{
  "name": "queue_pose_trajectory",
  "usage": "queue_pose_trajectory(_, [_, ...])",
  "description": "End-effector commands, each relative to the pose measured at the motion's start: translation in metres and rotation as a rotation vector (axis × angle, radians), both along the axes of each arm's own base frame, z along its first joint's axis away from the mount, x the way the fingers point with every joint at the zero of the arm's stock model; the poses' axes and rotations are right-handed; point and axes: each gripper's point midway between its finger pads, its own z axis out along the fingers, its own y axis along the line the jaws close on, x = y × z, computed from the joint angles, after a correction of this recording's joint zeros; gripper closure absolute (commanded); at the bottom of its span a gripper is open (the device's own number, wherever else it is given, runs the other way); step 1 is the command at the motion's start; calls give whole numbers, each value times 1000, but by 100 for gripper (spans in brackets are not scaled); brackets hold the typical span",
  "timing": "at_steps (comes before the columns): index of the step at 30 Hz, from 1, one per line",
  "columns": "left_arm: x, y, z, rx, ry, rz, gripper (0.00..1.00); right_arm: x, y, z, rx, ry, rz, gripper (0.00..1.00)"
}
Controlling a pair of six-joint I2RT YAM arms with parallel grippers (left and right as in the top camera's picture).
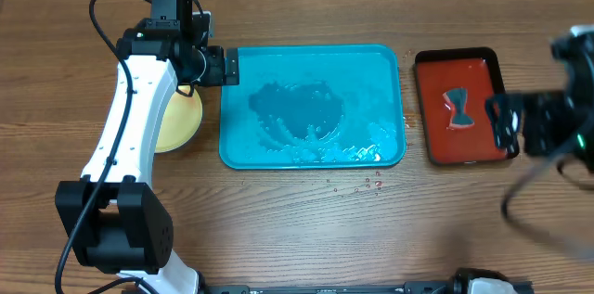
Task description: Clean dirty plates on tray and stack at the side
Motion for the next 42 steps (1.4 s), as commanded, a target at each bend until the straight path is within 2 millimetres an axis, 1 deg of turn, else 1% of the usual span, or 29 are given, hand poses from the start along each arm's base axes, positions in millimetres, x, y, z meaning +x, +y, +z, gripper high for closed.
queue_pose_trajectory(1, [2,-2,10,11,-30,-17,0,-21,8,19,12,-90,19,0])
queue_pose_trajectory(3, [2,-2,10,11,-30,-16,0,-36,9,27,7,-136,20,0])
queue_pose_trajectory(6, [2,-2,10,11,-30,-17,0,-45,10,32,3,-167,20,0])
queue_pose_trajectory(8, [2,-2,10,11,-30,-17,0,-48,10,33,3,-173,20,0])
queue_pose_trajectory(13, [2,-2,10,11,-30,-17,0,-48,11,31,3,-168,26,0])
queue_pose_trajectory(16, [2,-2,10,10,-30,-17,0,-41,13,31,10,-181,37,0])
queue_pose_trajectory(20, [2,-2,10,11,-30,-17,0,-26,22,45,3,-285,99,0])
queue_pose_trajectory(22, [2,-2,10,11,-30,-17,0,-20,30,48,4,-342,138,0])
queue_pose_trajectory(24, [2,-2,10,11,-30,-17,0,-11,37,48,8,-401,170,0])
queue_pose_trajectory(26, [2,-2,10,11,-30,-17,0,1,42,43,14,-474,196,0])
queue_pose_trajectory(28, [2,-2,10,11,-30,-17,0,10,46,33,21,-540,213,0])
queue_pose_trajectory(29, [2,-2,10,11,-30,-17,0,17,47,22,18,-590,216,0])
queue_pose_trajectory(30, [2,-2,10,11,-30,-17,0,18,47,16,17,-610,216,0])
queue_pose_trajectory(32, [2,-2,10,11,-30,-17,0,21,47,-4,12,-671,217,0])
queue_pose_trajectory(33, [2,-2,10,11,-30,-17,0,21,47,-13,11,-692,217,0])
queue_pose_trajectory(34, [2,-2,10,11,-30,-17,0,19,47,-34,7,-739,217,0])
queue_pose_trajectory(37, [2,-2,10,11,-30,-17,0,11,49,-73,12,-785,228,0])
queue_pose_trajectory(40, [2,-2,10,11,-30,-17,0,4,50,-104,11,-845,238,0])
queue_pose_trajectory(42, [2,-2,10,11,-30,-17,0,2,50,-117,7,-884,238,0])
